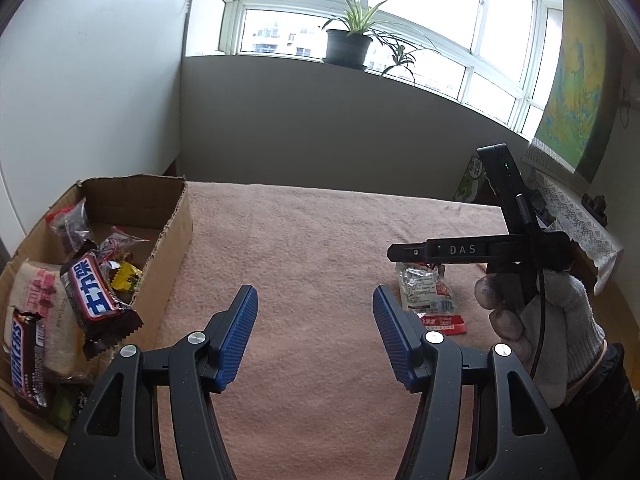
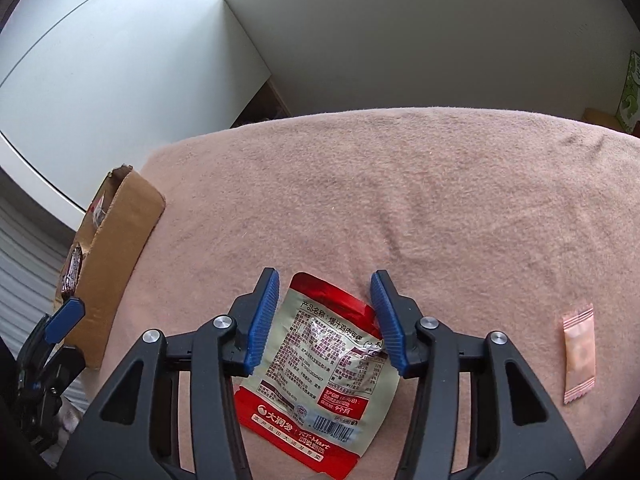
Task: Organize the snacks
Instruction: 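Move the left tool over the red-and-white pouch while the right tool approaches the pink candy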
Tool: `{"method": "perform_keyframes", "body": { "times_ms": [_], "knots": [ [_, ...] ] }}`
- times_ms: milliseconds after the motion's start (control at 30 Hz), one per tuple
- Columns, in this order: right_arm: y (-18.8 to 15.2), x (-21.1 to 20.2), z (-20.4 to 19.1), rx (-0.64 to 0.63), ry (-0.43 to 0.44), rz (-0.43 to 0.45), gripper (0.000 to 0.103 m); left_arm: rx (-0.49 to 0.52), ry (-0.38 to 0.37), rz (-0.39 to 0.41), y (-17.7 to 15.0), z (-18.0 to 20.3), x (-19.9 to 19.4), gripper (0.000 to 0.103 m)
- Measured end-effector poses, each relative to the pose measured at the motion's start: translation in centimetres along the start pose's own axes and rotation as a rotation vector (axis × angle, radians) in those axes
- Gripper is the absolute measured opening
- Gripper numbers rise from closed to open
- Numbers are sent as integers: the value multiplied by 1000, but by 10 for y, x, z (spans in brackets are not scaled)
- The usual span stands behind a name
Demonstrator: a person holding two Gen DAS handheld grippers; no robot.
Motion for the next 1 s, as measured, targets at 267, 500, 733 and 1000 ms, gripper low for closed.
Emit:
{"method": "perform_keyframes", "body": {
  "times_ms": [267,500,733,1000],
  "knots": [
    [-20,-95,52,55,-138,236,74,31,-79,-75,-7,42,28,60],
    [-30,-115,107,82,-277,223,74,81,-149,-162,-12,87,61,71],
    [-35,-86,117,70,-327,150,74,79,-164,-216,-11,110,86,71],
    [-33,-76,114,32,-353,120,74,102,-113,-274,-6,119,112,72]
  ]
}}
Point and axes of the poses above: each gripper's, at about its wrist camera, not at the fingertips, and x roughly the way its jaws point, z to its right, y to its top, the point moved 10 cm from there along x, roughly the way its jaws point, and after that the axes turned 12 degrees about -z, right-handed, at the moved point
